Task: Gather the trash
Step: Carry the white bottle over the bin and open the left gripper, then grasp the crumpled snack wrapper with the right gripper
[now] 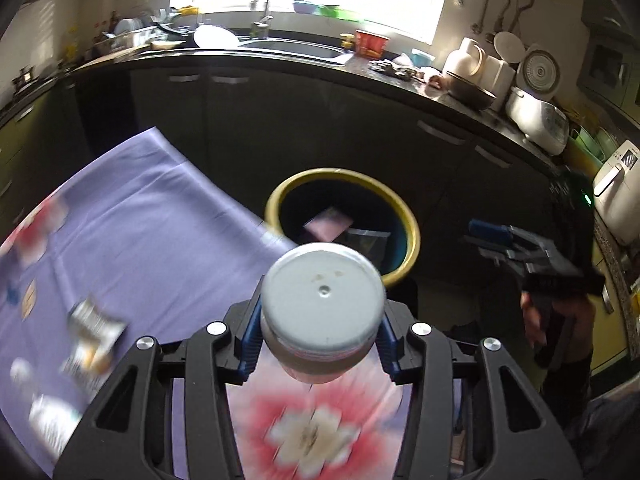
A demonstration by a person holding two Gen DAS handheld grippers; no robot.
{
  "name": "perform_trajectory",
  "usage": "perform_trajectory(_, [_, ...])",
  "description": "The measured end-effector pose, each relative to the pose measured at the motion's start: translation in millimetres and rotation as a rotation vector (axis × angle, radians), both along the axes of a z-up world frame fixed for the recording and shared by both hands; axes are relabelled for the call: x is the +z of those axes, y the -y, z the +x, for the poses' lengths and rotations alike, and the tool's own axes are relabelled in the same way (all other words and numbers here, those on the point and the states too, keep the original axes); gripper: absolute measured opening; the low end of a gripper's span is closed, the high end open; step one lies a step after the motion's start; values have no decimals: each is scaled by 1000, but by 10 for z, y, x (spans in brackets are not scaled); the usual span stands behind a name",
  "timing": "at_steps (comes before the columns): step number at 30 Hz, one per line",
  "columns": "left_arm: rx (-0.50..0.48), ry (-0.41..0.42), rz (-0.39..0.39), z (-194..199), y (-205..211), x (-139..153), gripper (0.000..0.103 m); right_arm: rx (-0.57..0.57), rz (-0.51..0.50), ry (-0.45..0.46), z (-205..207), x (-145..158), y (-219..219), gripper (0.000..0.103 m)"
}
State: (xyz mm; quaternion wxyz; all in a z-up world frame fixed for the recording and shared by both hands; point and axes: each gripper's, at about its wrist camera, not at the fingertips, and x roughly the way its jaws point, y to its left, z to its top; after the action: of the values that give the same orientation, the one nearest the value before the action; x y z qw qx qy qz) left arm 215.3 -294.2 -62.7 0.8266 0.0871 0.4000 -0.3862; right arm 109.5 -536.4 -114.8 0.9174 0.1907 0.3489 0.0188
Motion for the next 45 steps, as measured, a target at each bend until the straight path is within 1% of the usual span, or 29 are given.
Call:
perform_trajectory(6, [-44,-59,-5,386,867,-126,45,-80,25,-11,-150,-58,287,95])
perform_trajectory(9, [-39,-62,8,526,1196,-221,46,-109,31,-11,-221,-52,370,95])
perform_trajectory(10, [-34,-65,7,578,1270,-251,49,-115,30,-11,-238,-46,389,95])
perform_trajectory(11, [-26,-72,8,652,1341,-290,58,-120,28,-10,-245,-41,393,95])
perform_trajectory(12, [-18,-76,8,688,1380,-312,65,-128,26,-10,-261,-33,403,95])
perform_trajectory(15, [17,-96,-9,732,1336,-303,66,-128,20,-6,-303,6,359,95])
perform_trajectory(16, [25,-107,-37,698,1241,-246,66,-126,20,-5,-316,15,344,95])
perform_trajectory(17, [32,-104,-49,666,1173,-196,68,-123,20,-5,-321,14,339,95])
perform_trajectory(19, [60,-61,-63,514,916,-34,71,-113,15,-9,-310,17,300,95])
perform_trajectory(21, [87,-32,-83,379,660,109,81,-101,11,-13,-273,24,242,95])
perform_trajectory(25, [160,16,-128,94,-47,343,84,-55,1,-20,-168,21,58,95])
perform_trajectory(26, [190,35,-131,14,-253,389,86,-39,-5,-24,-131,20,-3,95])
perform_trajectory(28, [257,65,-121,-130,-671,434,88,-8,-19,-31,-65,27,-123,95])
perform_trajectory(33, [429,79,-116,-423,-1558,417,88,104,-45,-54,202,64,-556,95])
perform_trajectory(35, [498,92,-96,-523,-1855,384,88,168,-41,-59,339,88,-783,95])
perform_trajectory(37, [558,102,-79,-629,-2127,328,89,256,-51,-64,519,123,-1110,95])
perform_trajectory(41, [616,88,-72,-732,-2536,217,89,415,-86,-65,839,191,-1771,95])
perform_trajectory(45, [629,58,-91,-781,-2778,98,89,591,-163,-71,1247,214,-2534,95])
